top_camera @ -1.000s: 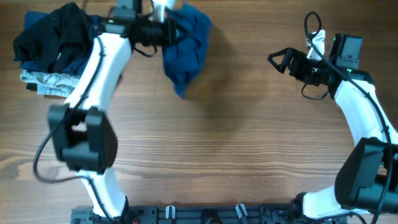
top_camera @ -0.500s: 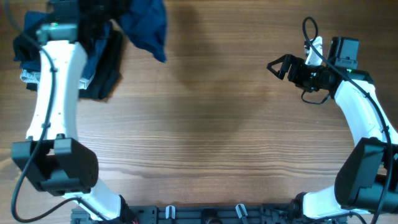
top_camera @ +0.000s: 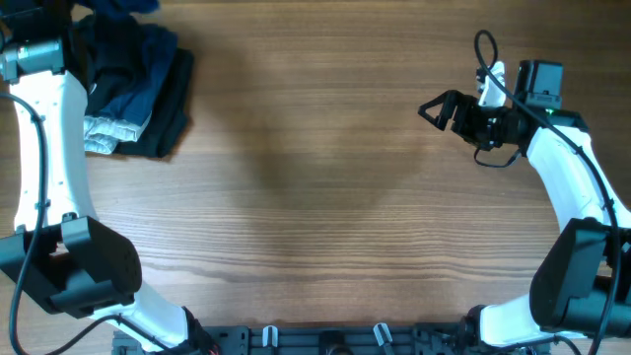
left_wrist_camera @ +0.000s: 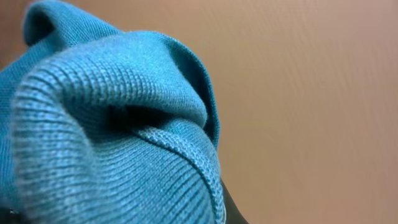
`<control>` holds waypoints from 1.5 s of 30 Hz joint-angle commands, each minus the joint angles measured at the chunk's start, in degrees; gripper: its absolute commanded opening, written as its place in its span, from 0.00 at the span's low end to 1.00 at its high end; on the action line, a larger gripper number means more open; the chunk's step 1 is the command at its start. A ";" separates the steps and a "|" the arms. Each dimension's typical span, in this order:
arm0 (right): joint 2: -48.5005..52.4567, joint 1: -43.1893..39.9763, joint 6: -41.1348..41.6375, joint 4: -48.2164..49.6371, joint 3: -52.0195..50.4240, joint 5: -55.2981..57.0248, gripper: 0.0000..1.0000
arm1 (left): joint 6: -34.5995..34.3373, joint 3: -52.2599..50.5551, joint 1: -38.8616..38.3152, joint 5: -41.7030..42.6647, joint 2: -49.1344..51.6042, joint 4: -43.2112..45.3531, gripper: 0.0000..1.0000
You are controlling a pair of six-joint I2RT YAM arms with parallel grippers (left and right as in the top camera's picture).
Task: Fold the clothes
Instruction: 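Carry the blue shirt left and place it on the clothes stack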
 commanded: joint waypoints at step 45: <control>-1.05 0.20 -1.09 -2.56 0.57 2.05 1.00 | -5.51 1.36 7.54 22.21 3.89 -13.33 0.04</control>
